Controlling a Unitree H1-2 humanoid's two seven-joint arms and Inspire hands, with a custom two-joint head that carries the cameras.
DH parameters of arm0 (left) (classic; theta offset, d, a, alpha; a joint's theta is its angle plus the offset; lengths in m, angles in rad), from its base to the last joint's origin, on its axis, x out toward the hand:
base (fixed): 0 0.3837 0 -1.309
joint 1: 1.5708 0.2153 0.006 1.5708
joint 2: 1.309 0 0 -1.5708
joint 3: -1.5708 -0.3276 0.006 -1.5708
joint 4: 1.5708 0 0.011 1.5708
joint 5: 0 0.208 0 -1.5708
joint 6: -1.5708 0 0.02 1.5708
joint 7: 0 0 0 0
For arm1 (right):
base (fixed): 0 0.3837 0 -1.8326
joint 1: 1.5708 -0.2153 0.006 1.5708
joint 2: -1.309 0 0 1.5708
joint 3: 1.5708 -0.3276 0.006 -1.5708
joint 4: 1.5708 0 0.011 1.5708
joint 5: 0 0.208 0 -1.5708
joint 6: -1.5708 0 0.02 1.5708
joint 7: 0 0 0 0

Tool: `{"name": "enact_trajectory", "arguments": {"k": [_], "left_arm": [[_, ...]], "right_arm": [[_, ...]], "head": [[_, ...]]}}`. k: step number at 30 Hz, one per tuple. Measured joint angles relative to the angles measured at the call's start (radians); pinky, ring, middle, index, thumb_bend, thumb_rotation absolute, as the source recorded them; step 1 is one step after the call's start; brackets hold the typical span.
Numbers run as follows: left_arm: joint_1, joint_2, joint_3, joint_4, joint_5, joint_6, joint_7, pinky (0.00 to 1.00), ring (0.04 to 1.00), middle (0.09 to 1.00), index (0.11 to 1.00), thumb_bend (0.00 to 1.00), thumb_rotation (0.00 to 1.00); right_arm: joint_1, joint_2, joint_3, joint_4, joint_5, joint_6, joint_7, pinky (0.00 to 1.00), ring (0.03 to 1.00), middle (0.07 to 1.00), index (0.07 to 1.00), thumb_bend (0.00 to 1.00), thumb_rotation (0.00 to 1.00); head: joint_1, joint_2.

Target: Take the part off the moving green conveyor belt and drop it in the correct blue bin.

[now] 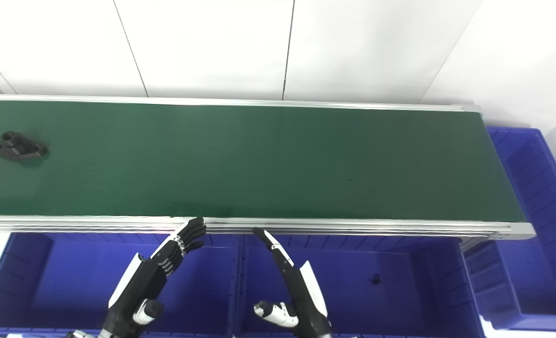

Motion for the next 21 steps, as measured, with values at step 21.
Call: {"name": "enact_trajectory", "arguments": {"k": [21], "left_arm": [[0.009, -0.007, -0.004, 0.016, 0.026, 0.0, -0.004, 0.88, 0.921, 0.92, 0.908, 0.91, 0.95]], "right_arm": [[0.006, -0.016, 0.006, 0.002, 0.021, 0.0, -0.009, 0.9, 0.921, 0.927, 0.909, 0.99, 0.95]], "head": [[0.048, -0.051]]}}
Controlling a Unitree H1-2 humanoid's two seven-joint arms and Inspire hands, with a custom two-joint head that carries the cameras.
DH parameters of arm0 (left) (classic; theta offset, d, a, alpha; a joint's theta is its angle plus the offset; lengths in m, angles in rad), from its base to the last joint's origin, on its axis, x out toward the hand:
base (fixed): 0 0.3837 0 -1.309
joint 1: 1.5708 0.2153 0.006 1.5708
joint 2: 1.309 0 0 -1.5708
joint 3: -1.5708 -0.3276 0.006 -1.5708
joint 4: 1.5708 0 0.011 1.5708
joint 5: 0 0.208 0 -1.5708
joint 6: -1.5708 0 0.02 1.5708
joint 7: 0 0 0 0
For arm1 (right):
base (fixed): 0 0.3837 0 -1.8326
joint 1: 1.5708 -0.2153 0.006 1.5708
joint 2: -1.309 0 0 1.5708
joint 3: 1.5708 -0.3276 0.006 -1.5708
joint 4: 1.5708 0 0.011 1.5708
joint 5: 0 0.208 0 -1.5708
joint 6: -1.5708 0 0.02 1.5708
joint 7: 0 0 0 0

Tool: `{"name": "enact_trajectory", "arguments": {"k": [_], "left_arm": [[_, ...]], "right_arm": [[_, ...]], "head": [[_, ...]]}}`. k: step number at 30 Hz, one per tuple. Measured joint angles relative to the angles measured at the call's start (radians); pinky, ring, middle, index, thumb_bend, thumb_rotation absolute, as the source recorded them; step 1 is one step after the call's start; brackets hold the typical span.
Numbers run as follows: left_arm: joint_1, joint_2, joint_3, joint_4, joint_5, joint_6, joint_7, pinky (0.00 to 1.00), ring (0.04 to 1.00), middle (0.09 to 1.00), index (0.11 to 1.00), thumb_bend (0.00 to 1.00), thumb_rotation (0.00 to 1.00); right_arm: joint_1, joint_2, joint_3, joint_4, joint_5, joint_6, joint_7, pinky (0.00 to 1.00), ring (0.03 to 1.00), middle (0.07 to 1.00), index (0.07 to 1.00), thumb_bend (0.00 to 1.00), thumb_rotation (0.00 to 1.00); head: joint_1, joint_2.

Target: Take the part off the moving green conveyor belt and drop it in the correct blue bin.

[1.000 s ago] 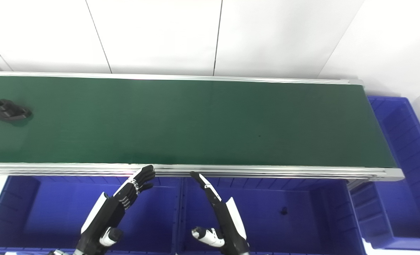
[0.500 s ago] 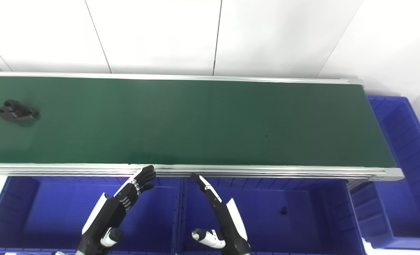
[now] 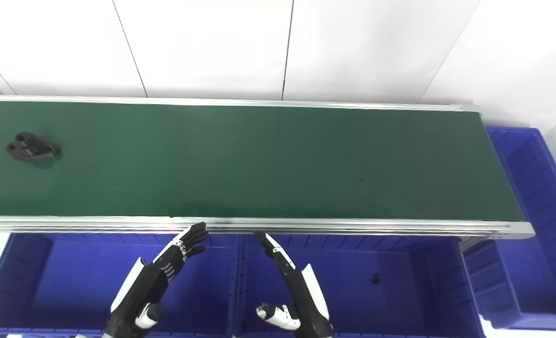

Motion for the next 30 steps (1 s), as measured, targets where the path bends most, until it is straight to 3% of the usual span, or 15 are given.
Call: {"name": "enact_trajectory", "arguments": {"k": [3, 8, 9, 11, 16, 24, 30], "left_arm": [[0.0, 0.0, -0.004, 0.011, 0.006, 0.0, 0.003, 0.87, 0.919, 0.922, 0.909, 0.91, 0.95], [-0.002, 0.0, -0.018, 0.023, 0.011, 0.0, 0.02, 0.86, 0.915, 0.916, 0.905, 0.92, 0.96], [-0.003, 0.0, -0.022, 0.028, 0.014, 0.0, 0.024, 0.86, 0.91, 0.912, 0.901, 0.91, 0.96], [-0.009, 0.001, -0.035, 0.049, 0.033, -0.001, 0.044, 0.85, 0.905, 0.907, 0.896, 0.91, 0.96], [-0.03, 0.001, -0.065, 0.106, 0.041, -0.001, 0.082, 0.82, 0.887, 0.892, 0.871, 0.93, 0.94], [-0.081, 0.005, -0.138, 0.172, 0.059, -0.002, 0.175, 0.74, 0.843, 0.861, 0.832, 0.93, 0.92], [-0.109, 0.019, -0.198, 0.193, 0.081, -0.002, 0.258, 0.72, 0.826, 0.852, 0.824, 0.93, 0.92]], "right_arm": [[-0.001, -0.005, 0.003, 0.004, 0.002, 0.0, -0.007, 0.89, 0.915, 0.926, 0.913, 0.97, 0.95], [-0.009, -0.024, 0.027, 0.019, 0.001, 0.0, -0.031, 0.88, 0.905, 0.92, 0.911, 0.94, 0.94], [-0.012, -0.028, 0.032, 0.026, 0.002, 0.0, -0.038, 0.88, 0.907, 0.923, 0.913, 0.95, 0.95], [-0.018, -0.036, 0.043, 0.05, 0.005, 0.0, -0.052, 0.88, 0.912, 0.924, 0.912, 0.96, 0.95], [-0.034, -0.062, 0.07, 0.093, 0.01, -0.001, -0.084, 0.91, 0.925, 0.923, 0.903, 0.99, 0.96], [-0.077, -0.093, 0.106, 0.135, 0.032, -0.001, -0.136, 0.89, 0.93, 0.931, 0.916, 1.0, 0.95], [-0.084, -0.122, 0.14, 0.127, 0.037, -0.001, -0.176, 0.88, 0.921, 0.925, 0.916, 0.96, 0.96]], "head": [[0.002, -0.006], [0.034, -0.055], [0.052, -0.08], [0.052, -0.08], [0.118, -0.17], [0.17, -0.227], [0.192, -0.233]]}}
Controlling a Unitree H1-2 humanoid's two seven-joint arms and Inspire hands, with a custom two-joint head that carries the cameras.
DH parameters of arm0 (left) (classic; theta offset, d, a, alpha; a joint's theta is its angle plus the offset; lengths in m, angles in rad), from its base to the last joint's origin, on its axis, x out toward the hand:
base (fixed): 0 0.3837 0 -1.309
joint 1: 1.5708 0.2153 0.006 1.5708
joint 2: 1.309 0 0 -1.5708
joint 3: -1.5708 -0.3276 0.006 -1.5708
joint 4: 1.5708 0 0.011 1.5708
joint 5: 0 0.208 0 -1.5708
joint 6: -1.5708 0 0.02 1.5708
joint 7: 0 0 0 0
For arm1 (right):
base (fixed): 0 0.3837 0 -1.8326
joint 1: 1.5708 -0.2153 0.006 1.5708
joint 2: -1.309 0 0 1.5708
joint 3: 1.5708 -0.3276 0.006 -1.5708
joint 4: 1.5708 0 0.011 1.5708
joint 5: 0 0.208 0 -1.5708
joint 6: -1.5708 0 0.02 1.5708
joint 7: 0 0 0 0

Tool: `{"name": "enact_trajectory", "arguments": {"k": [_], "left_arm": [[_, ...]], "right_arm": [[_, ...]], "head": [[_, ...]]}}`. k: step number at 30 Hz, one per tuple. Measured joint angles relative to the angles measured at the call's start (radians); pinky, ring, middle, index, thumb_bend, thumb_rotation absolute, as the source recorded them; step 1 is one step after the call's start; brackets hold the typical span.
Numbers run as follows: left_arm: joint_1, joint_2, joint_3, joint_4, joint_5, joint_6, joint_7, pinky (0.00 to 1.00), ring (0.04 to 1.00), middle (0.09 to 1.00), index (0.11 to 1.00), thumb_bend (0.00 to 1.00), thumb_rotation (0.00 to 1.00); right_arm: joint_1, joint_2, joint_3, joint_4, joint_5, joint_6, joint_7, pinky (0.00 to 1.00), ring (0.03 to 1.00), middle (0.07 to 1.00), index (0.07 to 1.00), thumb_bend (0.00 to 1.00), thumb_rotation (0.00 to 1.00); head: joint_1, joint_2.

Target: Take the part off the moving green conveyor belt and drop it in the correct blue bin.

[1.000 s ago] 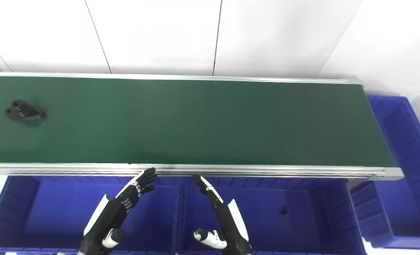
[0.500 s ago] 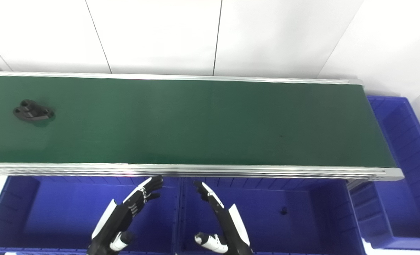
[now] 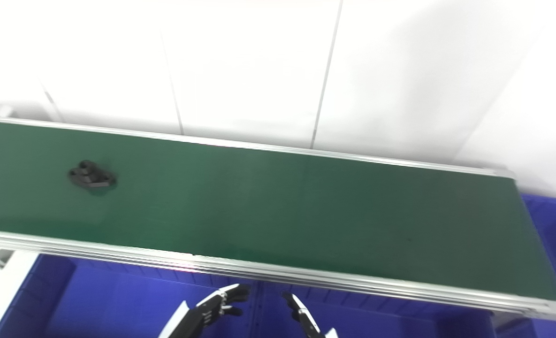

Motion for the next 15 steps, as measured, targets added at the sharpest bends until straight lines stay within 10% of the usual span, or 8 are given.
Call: {"name": "enact_trajectory", "arguments": {"k": [15], "left_arm": [[-0.035, 0.04, -0.075, 0.018, 0.015, 0.0, 0.104, 0.69, 0.804, 0.843, 0.815, 0.94, 0.91]], "right_arm": [[-0.006, -0.066, 0.045, -0.201, -0.019, -0.001, -0.099, 0.93, 0.944, 0.944, 0.93, 0.94, 0.95]], "head": [[0.058, -0.034]]}}
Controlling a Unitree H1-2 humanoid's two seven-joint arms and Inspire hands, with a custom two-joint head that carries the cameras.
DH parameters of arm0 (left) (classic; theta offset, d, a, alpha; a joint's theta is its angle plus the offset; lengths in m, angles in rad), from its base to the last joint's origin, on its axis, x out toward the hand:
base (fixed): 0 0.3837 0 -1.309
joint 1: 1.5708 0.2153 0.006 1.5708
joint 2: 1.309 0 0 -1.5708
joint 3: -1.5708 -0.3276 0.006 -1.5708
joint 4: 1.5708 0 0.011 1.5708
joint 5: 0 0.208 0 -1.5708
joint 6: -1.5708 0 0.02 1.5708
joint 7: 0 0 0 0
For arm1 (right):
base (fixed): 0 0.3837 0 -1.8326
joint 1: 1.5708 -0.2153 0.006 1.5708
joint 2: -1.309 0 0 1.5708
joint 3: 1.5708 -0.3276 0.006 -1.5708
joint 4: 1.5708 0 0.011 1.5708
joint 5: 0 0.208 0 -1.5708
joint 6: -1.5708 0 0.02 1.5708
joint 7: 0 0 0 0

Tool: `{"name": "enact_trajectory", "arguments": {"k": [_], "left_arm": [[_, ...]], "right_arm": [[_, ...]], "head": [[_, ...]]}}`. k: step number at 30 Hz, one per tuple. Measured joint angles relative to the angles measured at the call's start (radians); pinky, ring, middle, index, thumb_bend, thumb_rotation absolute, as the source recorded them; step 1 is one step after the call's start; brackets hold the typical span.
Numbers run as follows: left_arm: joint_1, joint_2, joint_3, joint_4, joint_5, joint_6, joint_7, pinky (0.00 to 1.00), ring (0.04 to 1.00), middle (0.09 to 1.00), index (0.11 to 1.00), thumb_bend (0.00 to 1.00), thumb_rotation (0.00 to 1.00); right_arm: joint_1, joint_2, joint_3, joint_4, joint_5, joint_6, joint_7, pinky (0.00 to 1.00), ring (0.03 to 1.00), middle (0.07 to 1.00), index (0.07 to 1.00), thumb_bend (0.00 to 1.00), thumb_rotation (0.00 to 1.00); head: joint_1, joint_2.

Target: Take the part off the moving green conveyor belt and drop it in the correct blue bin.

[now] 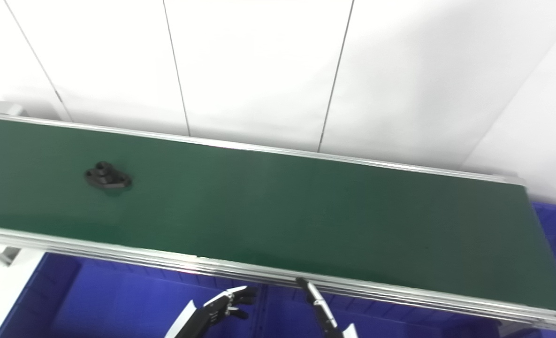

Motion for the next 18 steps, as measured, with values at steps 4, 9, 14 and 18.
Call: {"name": "enact_trajectory", "arguments": {"k": [4, 9, 14, 18], "left_arm": [[-0.007, 0.001, -0.015, 0.018, 0.001, 0.0, 0.01, 0.68, 0.801, 0.838, 0.813, 0.95, 0.91], [-0.02, 0.002, -0.033, 0.03, 0.003, 0.0, 0.037, 0.68, 0.802, 0.832, 0.812, 0.95, 0.91], [-0.038, 0.001, -0.049, 0.052, 0.021, 0.0, 0.061, 0.69, 0.807, 0.834, 0.818, 0.97, 0.91], [-0.046, 0.001, -0.066, 0.064, 0.023, 0.0, 0.084, 0.69, 0.805, 0.832, 0.817, 0.94, 0.91]], "right_arm": [[-0.018, -0.017, 0.001, -0.043, -0.005, -0.001, -0.002, 0.98, 0.955, 0.94, 0.934, 0.92, 0.89], [-0.064, -0.024, -0.002, -0.163, -0.025, -0.002, -0.013, 0.94, 0.955, 0.939, 0.924, 0.91, 0.83], [-0.119, -0.023, -0.019, -0.214, -0.044, -0.005, -0.024, 0.95, 0.956, 0.944, 0.943, 0.97, 0.86], [-0.122, -0.013, -0.07, -0.23, -0.051, -0.006, -0.018, 0.96, 0.958, 0.947, 0.971, 0.95, 0.88]], "head": [[0.012, -0.009], [0.026, -0.023], [0.044, -0.034], [0.054, -0.048]]}}
